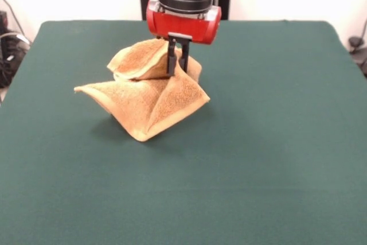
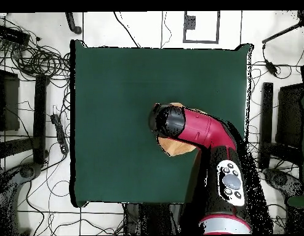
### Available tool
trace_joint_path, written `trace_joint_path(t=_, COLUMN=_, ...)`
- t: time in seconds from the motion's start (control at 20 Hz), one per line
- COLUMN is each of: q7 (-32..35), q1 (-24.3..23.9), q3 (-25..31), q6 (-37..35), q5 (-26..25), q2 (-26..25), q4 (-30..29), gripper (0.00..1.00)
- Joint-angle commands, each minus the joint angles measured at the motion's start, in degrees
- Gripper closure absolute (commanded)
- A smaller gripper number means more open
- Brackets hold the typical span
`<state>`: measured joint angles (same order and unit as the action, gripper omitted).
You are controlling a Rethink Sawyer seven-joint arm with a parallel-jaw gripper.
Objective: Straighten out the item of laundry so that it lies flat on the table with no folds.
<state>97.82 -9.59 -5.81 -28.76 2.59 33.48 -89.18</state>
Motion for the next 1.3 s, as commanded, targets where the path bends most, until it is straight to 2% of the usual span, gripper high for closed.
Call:
trace_joint_path(t=0.05, q7=3.07, q1=1.36, q3=5.45, q6=-6.56, q5=-1.03, q2=-0.38, q4=0.26, gripper=1.00)
trace_joint_path(t=1.3, q7=1.42, q1=0.62, q3=6.16, q6=-9.31, q5=-1.21, q2=0.44, q4=1.60, gripper=1.00)
